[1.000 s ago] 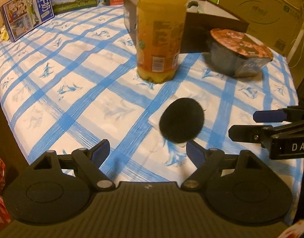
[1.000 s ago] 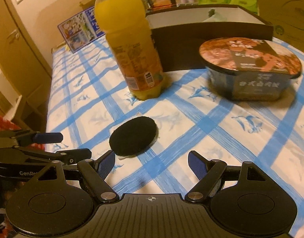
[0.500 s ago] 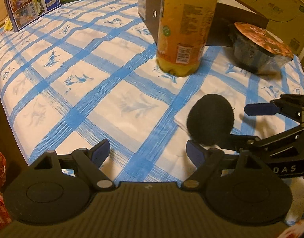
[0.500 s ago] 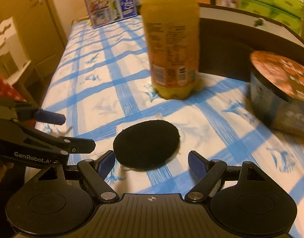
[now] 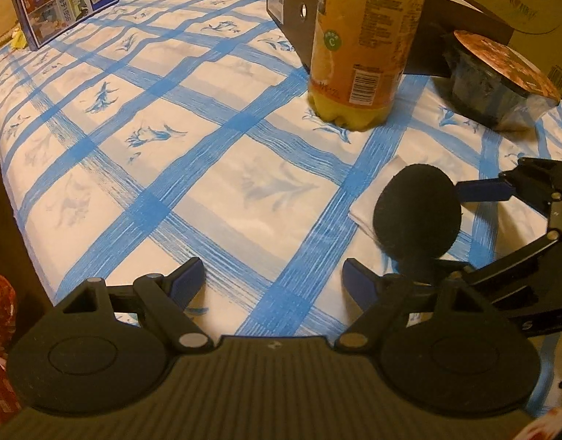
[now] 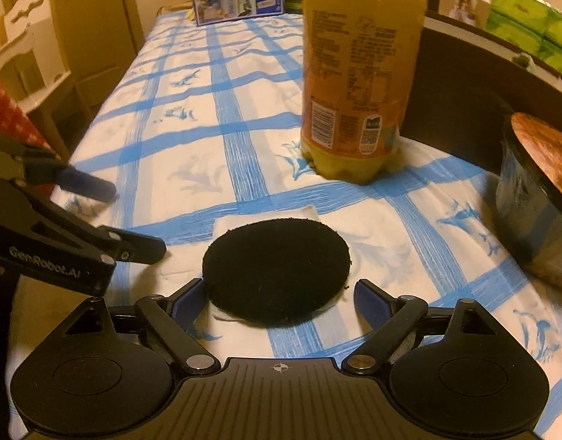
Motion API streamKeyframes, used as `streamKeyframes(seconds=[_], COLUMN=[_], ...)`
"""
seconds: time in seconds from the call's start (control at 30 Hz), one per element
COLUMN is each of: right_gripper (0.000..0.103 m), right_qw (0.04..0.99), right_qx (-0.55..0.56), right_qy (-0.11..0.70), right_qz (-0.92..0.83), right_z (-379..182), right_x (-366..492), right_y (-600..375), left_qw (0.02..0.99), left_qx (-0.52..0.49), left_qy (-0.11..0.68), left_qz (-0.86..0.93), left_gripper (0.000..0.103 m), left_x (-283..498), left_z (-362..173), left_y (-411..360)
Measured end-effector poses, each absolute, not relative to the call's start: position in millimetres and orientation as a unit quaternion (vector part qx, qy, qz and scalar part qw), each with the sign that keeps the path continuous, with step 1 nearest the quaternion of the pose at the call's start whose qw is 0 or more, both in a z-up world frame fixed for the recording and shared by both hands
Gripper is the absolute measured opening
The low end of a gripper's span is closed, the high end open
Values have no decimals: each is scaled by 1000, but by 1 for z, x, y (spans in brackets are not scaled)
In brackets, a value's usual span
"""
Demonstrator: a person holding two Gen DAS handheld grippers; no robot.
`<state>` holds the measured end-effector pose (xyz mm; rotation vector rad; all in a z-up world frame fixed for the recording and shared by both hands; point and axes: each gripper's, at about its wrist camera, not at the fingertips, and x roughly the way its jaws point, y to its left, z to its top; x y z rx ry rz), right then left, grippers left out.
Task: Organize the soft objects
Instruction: 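Grasp the black round sponge pad with the right tool, then grasp the white tissue with the left tool while the right tool holds the sponge pad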
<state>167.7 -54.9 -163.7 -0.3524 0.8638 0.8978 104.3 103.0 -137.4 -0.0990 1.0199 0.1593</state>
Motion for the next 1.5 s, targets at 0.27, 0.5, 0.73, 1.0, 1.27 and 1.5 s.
streamKeyframes(seconds=[0.27, 0.5, 0.73, 1.0, 1.27, 1.5], right_gripper=[76, 74, 74, 74, 74, 74], right_qw=[806, 821, 837, 843, 848, 848], right_qx=[-184, -124, -84, -70, -64, -59], right_qy=[360, 362, 406, 434, 432, 432], right_qz=[432, 423, 358, 310, 301, 302], right_z=[-160, -145, -142, -150, -152, -154], right_x=[162, 171, 186, 194, 196, 197], right_y=[-57, -84, -116, -146, -152, -152], left_qw=[875, 879, 886, 883, 885, 890], left_qx=[-42, -39, -33, 3, 28, 35], left_qy=[479, 473, 462, 466, 462, 451], left_qz=[61, 41, -17, -53, -51, -62], left_gripper=[81, 81, 81, 81, 79, 36], left_x=[107, 110, 124, 150, 165, 166], left_z=[-133, -129, -129, -143, -152, -148], left_y=[97, 88, 64, 34, 29, 27])
